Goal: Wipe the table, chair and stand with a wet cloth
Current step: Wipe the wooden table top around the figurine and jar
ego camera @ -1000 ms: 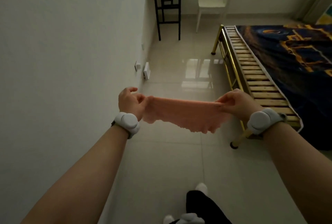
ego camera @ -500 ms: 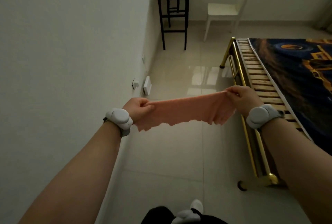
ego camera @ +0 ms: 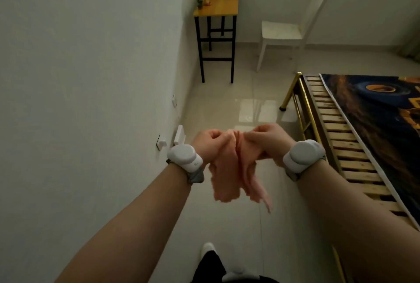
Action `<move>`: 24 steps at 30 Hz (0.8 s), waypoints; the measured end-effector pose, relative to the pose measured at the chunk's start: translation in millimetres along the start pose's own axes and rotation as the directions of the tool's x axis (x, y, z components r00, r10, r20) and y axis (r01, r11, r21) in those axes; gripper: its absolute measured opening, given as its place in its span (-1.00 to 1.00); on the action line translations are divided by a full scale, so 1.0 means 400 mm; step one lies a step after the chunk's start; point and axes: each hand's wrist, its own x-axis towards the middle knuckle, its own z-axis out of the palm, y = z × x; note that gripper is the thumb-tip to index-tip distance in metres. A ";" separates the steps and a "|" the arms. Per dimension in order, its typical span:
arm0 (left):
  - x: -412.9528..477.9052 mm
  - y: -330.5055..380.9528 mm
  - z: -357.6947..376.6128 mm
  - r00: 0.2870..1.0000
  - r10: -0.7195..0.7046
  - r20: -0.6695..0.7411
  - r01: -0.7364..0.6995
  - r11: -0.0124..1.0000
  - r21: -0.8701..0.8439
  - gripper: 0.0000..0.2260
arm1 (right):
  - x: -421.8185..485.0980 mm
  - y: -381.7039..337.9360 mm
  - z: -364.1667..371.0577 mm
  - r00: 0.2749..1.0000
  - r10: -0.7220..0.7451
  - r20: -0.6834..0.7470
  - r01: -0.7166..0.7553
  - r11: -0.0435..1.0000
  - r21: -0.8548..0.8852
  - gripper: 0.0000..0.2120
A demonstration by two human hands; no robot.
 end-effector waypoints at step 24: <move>1.111 0.385 -0.077 0.990 -0.111 0.089 0.126 0.974 -0.187 -0.82 | 1.038 -0.322 -0.419 0.964 -0.151 0.220 0.078 0.949 0.307 -0.66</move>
